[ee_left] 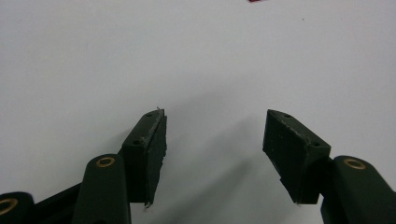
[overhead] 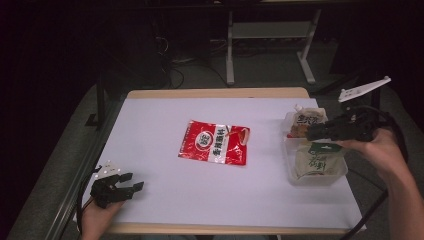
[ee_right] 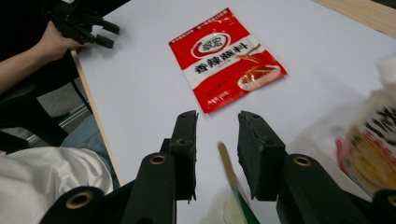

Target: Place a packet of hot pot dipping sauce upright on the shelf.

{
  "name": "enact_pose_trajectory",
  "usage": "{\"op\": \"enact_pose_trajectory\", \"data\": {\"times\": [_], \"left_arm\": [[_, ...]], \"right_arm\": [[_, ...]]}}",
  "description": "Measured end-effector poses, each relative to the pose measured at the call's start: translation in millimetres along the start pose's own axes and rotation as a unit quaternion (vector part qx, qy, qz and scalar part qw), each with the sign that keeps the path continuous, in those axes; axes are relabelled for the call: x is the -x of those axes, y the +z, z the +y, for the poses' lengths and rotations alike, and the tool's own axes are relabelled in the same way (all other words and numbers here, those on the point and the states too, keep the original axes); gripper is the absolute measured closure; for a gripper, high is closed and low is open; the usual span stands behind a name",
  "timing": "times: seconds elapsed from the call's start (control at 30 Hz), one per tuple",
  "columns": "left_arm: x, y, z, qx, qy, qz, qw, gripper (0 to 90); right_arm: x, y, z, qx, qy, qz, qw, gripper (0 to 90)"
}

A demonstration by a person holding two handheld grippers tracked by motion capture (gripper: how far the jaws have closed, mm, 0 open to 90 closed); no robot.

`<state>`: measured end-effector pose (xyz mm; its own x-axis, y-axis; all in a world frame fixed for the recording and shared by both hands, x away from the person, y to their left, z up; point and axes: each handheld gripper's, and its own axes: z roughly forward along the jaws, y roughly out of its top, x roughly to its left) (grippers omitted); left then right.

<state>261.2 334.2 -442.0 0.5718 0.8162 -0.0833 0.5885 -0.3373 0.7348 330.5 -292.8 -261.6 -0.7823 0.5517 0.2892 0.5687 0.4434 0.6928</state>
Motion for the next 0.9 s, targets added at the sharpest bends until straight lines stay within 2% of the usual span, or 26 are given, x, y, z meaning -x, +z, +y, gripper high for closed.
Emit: {"op": "enact_pose_trajectory", "data": {"times": [0.33, 0.9], "left_arm": [[-0.5, -1.0, 0.4, 0.002, 0.002, -0.001, 1.0, 39.0], [-0.9, -1.5, 0.7, 0.004, 0.003, -0.002, 1.0, 38.9]], "right_arm": [[-19.4, 30.7, 25.2, -0.01, -0.032, 0.02, 0.9992, 64.5], [-34.3, 77.1, 47.4, -0.024, -0.051, 0.05, 0.9972, 61.8]]}}
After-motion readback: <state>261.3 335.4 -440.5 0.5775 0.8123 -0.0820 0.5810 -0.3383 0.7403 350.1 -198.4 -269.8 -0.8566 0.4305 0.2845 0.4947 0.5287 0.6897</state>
